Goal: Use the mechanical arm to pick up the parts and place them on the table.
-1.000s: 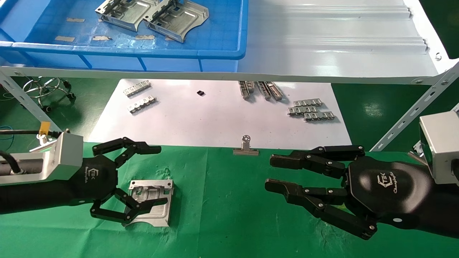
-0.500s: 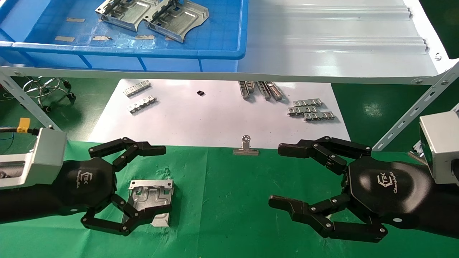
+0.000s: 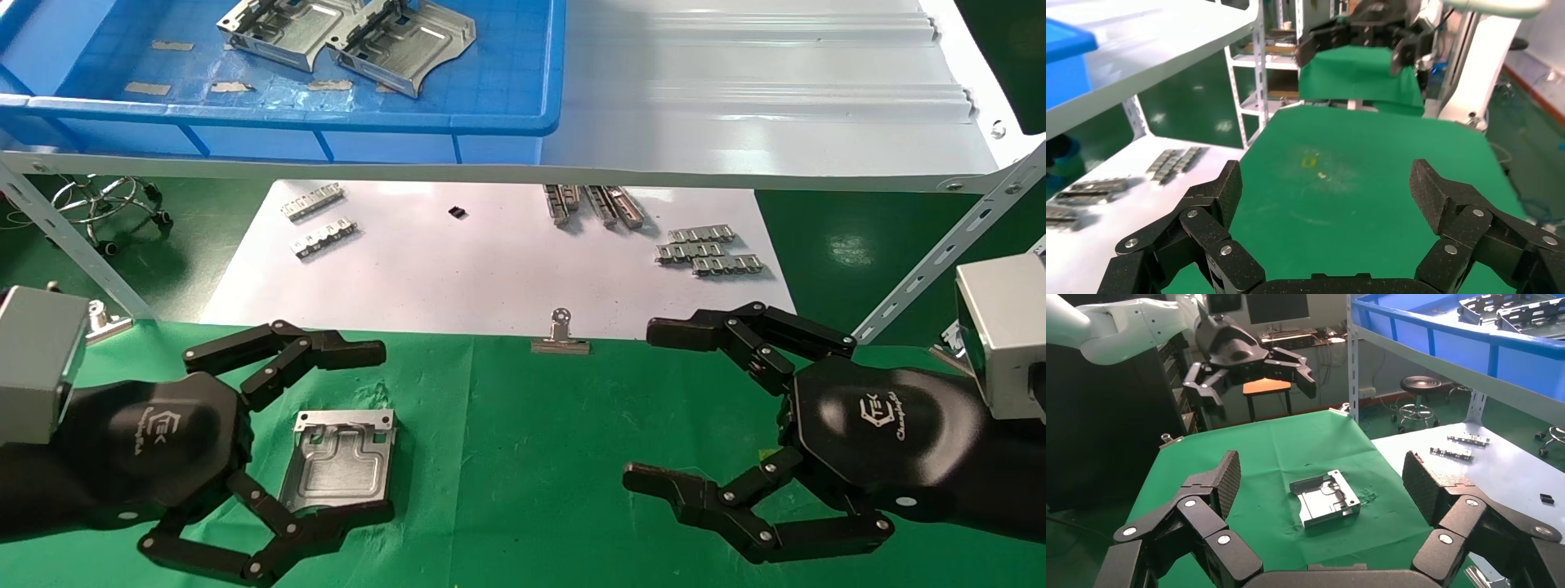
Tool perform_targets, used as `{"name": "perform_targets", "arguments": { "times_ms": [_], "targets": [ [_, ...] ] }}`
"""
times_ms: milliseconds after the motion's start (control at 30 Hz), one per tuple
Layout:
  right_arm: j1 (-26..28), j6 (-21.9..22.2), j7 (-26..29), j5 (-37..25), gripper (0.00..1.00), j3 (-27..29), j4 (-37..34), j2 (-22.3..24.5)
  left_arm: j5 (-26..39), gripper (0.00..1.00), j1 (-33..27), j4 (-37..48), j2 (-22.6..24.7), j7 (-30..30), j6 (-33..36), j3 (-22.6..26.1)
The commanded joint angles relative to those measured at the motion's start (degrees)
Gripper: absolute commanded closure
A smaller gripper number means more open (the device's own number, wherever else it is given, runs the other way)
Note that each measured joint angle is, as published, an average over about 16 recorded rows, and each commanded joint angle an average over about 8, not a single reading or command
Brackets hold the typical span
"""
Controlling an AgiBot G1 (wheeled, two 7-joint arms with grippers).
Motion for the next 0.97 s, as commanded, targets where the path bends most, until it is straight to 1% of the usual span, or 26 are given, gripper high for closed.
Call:
{"name": "perform_targets", "arguments": {
  "times_ms": [33,233,400,967],
  "targets": [
    [0.0,0.0,0.0,0.0,0.00,0.0,0.0,0.0,-0.6,0.00,0.8,-1.2,-0.2,-1.1,0.1,-0.8],
    [0.0,0.0,0.0,0.0,0.00,0.0,0.0,0.0,-2.3,0.00,2.7,-4.2,-0.8,-3.8,0.2,-2.9],
    [0.0,0.0,0.0,0.0,0.00,0.0,0.0,0.0,-3.0,0.00,3.5,-5.3,-1.1,-4.6,0.3,-3.8],
    [0.0,0.0,0.0,0.0,0.00,0.0,0.0,0.0,-2.5,0.00,2.9,-4.5,-0.9,-4.1,0.3,-3.2]
  ]
}}
